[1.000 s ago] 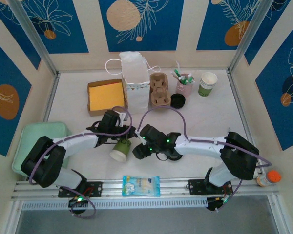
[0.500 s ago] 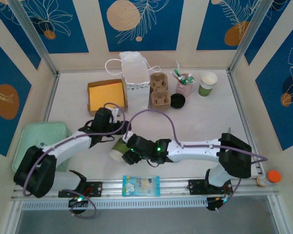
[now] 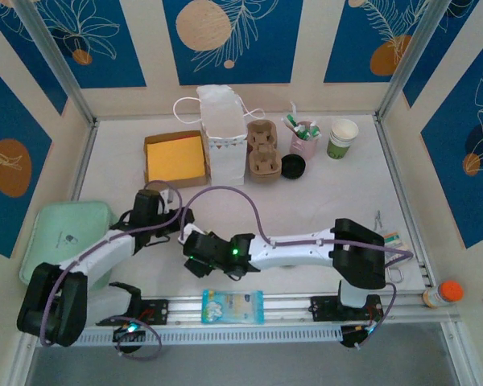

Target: Pack the takeout coffee

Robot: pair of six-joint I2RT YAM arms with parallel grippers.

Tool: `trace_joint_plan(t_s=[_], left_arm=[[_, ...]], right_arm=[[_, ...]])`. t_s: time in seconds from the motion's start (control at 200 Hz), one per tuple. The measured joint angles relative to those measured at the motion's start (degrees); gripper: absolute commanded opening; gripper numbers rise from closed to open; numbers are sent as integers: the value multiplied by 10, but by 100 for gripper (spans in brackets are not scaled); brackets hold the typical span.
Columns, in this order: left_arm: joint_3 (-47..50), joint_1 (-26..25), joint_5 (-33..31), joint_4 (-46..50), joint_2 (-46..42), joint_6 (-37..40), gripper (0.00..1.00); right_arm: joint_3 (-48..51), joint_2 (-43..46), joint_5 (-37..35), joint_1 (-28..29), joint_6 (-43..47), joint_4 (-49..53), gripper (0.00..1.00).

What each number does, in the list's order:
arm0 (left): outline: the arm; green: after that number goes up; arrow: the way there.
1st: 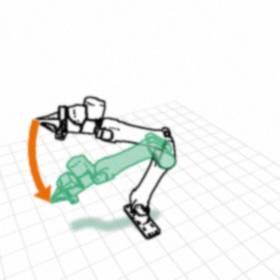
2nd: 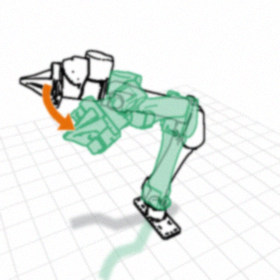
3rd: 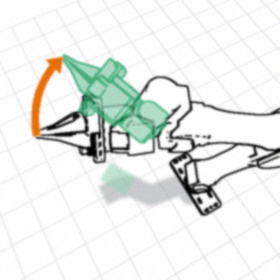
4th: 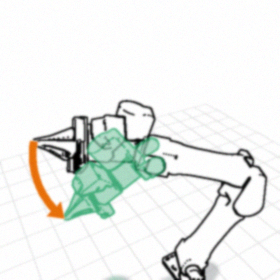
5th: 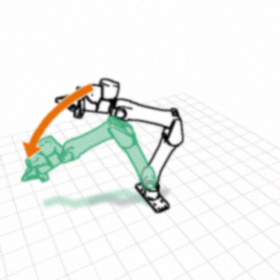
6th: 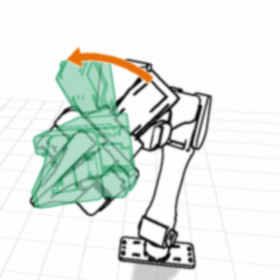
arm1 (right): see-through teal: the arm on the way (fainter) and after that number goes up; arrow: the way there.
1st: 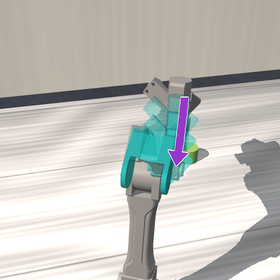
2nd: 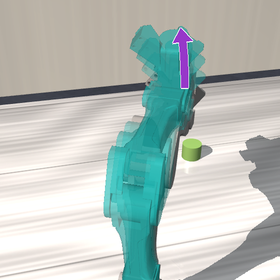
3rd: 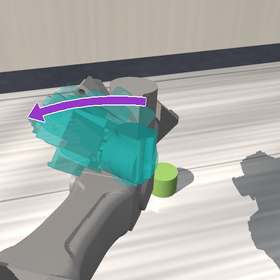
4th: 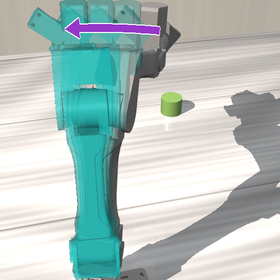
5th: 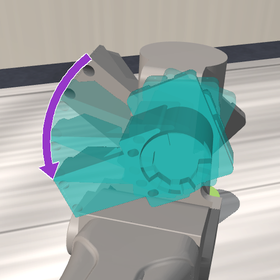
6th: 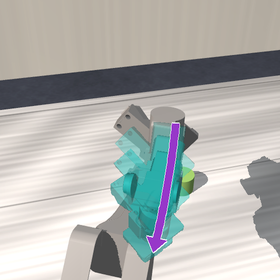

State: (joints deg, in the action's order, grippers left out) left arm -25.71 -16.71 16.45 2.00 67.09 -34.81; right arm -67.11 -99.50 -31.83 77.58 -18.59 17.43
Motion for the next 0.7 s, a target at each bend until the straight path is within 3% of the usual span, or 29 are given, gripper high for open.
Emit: trace_joint_plan(t_s=[0.505,0.7], left_arm=[[32,0,18,-27,21,-14,53],[32,0,24,-33,33,-18,52]], right_arm=[[-35,-10,8,3,-15,76,78],[-61,-11,22,-3,-52,120,91]])
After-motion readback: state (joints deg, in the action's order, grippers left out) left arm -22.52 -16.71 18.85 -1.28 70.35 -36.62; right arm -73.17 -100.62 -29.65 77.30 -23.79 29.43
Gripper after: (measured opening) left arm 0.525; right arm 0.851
